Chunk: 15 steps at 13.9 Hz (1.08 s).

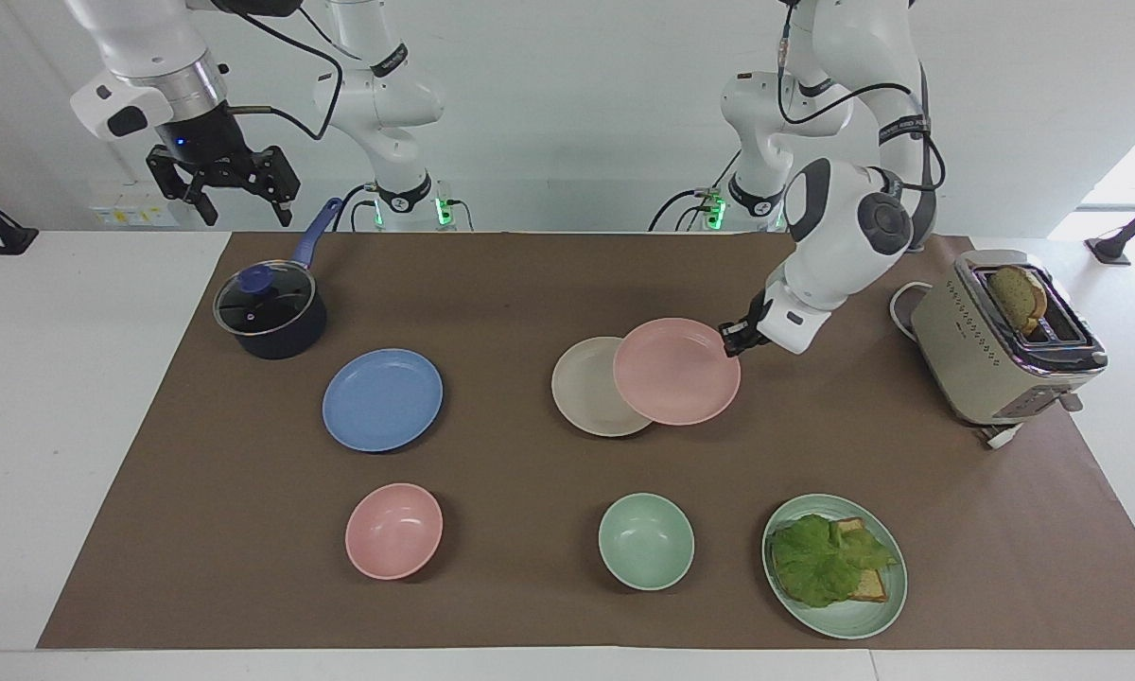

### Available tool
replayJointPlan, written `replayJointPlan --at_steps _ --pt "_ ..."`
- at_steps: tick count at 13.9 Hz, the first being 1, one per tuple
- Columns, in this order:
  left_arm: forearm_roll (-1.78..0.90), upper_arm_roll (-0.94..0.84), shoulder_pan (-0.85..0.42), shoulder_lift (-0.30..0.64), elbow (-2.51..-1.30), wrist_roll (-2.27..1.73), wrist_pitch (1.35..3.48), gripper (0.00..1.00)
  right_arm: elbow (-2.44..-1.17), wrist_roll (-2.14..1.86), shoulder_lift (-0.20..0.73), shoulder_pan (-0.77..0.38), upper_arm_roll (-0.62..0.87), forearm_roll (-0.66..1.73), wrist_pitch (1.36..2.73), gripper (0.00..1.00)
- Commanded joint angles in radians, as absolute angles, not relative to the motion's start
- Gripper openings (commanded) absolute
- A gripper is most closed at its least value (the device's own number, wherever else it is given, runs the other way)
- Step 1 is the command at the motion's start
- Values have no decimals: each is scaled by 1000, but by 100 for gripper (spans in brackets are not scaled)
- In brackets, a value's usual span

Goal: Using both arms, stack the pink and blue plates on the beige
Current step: 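Carry the pink plate over the beige plate and lower it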

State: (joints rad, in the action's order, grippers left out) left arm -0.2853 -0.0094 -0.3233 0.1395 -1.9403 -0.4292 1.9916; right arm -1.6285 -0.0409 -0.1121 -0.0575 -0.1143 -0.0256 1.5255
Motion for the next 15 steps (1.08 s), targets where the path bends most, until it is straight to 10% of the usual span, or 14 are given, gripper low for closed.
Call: replayJointPlan --at_steps 1,15 --pt "-316 9 -403 115 -1980 -523 2066 0 -1652 -35 -135 -46 -110 -20 1522 100" --pt "-379 9 -500 161 -2098 -534 2267 0 -1652 -34 -135 -46 -110 -20 1522 100"
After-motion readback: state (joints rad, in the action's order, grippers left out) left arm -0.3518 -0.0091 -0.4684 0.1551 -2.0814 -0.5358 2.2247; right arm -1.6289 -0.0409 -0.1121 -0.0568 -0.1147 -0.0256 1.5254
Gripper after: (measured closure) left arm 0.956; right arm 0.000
